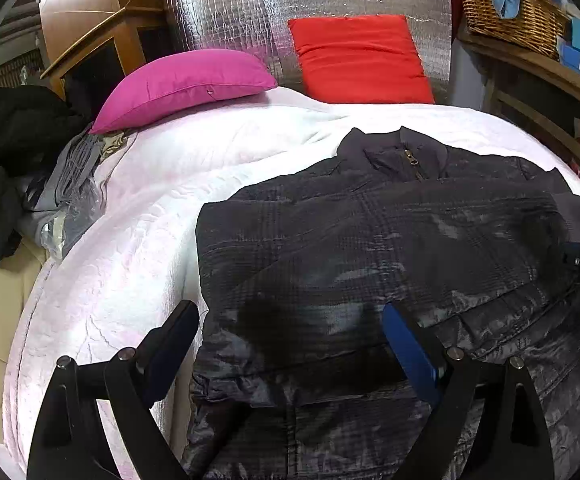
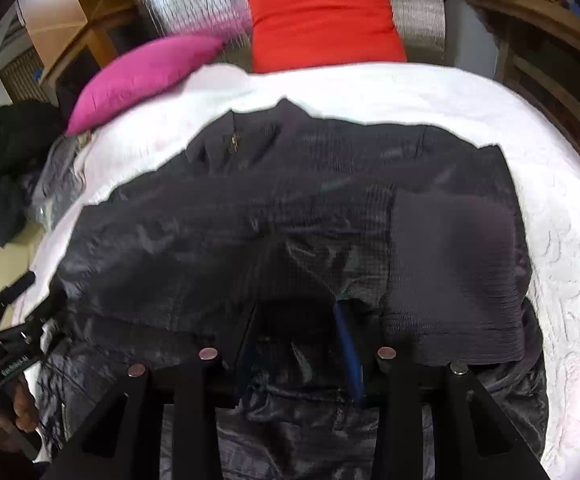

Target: Fold large clothes

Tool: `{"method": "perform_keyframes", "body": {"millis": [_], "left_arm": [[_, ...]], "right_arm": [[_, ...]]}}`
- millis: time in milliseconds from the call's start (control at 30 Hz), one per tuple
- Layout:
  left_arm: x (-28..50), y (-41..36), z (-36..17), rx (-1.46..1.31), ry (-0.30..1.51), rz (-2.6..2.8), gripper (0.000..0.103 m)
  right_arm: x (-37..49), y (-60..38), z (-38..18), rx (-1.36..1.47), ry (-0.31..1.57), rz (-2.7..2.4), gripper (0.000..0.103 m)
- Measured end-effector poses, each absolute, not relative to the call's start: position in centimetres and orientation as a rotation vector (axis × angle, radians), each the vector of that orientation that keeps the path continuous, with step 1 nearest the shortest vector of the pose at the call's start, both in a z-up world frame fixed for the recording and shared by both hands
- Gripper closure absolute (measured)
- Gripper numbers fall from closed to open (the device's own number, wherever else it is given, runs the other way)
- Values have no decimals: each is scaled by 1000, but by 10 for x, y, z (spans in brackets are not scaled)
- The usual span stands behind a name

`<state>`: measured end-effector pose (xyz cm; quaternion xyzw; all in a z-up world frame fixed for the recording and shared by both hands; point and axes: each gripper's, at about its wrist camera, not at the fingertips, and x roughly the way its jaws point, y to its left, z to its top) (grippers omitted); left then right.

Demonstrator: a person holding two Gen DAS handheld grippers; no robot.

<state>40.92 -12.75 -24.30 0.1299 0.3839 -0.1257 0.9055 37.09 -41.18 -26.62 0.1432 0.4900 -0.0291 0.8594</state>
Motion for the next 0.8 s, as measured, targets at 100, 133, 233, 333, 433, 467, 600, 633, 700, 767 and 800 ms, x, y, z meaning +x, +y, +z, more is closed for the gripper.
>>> {"method": "perform_keyframes", "body": {"millis": [100, 133, 233, 333, 433, 467, 600, 633, 700, 767, 800], "left_arm": [[410, -128, -245, 275, 797, -256, 10], [410, -128, -245, 276, 798, -256, 10], [411, -128, -245, 281, 795, -252, 10], [413, -129, -245, 275, 796, -251, 10], [415, -131, -247, 273, 804, -250, 10], [416, -132, -249, 274, 808, -249, 10], [420, -137, -255, 286, 826, -245, 10], [420, -138, -257, 292, 828, -244, 10], [421, -140, -260, 306, 835, -234, 10], [421, -140, -261, 297, 845, -230, 10], [421, -139, -259, 284, 847, -228, 10]], "right_arm": [[370, -411, -271, 299, 1065, -48, 61], [370, -412, -270, 307, 1070, -43, 61], [366, -420, -263, 359, 1048, -30, 61], [361, -435, -247, 412, 959, -55, 61], [361, -455, -242, 449, 890, -130, 61], [363, -459, -244, 457, 892, -151, 61], [376, -478, -273, 497, 927, -206, 61], [379, -480, -275, 494, 926, -206, 61], [381, -477, -276, 474, 926, -209, 61], [378, -476, -270, 487, 915, -211, 60], [375, -476, -265, 500, 895, -203, 60]]}}
